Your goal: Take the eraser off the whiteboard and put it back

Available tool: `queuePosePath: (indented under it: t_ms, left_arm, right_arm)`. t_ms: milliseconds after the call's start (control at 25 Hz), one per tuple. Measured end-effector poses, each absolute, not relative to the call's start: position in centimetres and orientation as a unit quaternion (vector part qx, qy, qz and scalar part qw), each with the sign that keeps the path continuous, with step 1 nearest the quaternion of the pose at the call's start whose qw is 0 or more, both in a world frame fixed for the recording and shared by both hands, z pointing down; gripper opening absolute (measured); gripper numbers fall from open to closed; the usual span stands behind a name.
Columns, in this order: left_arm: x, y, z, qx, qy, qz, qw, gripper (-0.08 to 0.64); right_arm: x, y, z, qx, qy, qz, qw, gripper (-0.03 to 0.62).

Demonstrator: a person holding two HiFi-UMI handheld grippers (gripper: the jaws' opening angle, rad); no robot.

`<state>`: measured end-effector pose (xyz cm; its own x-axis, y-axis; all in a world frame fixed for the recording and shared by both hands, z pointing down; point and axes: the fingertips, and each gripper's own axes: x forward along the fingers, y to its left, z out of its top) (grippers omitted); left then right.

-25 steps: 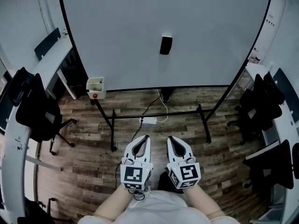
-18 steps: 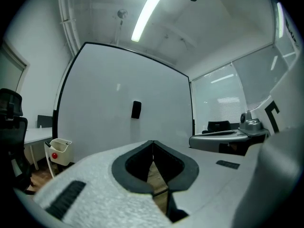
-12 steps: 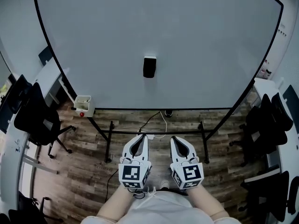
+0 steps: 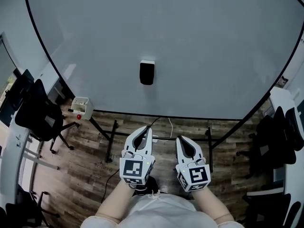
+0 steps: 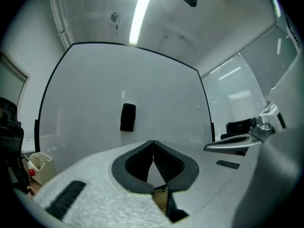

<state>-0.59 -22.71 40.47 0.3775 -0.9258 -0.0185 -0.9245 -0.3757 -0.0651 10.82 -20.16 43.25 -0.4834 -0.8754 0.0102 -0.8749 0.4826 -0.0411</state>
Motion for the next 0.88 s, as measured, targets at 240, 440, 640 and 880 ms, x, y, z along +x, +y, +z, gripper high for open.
queuePosePath:
  t_ms: [240,440,640,880]
  left_arm:
    - [-0.5,-27.4,39.2,-0.817,0.574,-0.003,0.046,0.018]
    - [-1.3,-31.1,38.2,-0.817,0.576,0.01,0.037,0.018]
    - [-2.0,-34.1,36.5,-0.816,0.576,0.041,0.032,0.046]
    - [-2.5,-37.8,34.9,-0.806,0.589,0.035,0.044,0.256]
  right_arm:
    - [11.1,-23.9,42.6,-0.507,0.862,-0.009,0.011,0.028]
    - [10.1,-27.0,42.3,-0.509,0.861,-0.012,0.006,0.028]
    - [9.5,-29.6,41.6,-0.514,0.858,-0.01,0.005,0.028]
    - [8.6,-31.7,41.5,-0.516,0.857,-0.009,0.001,0.028]
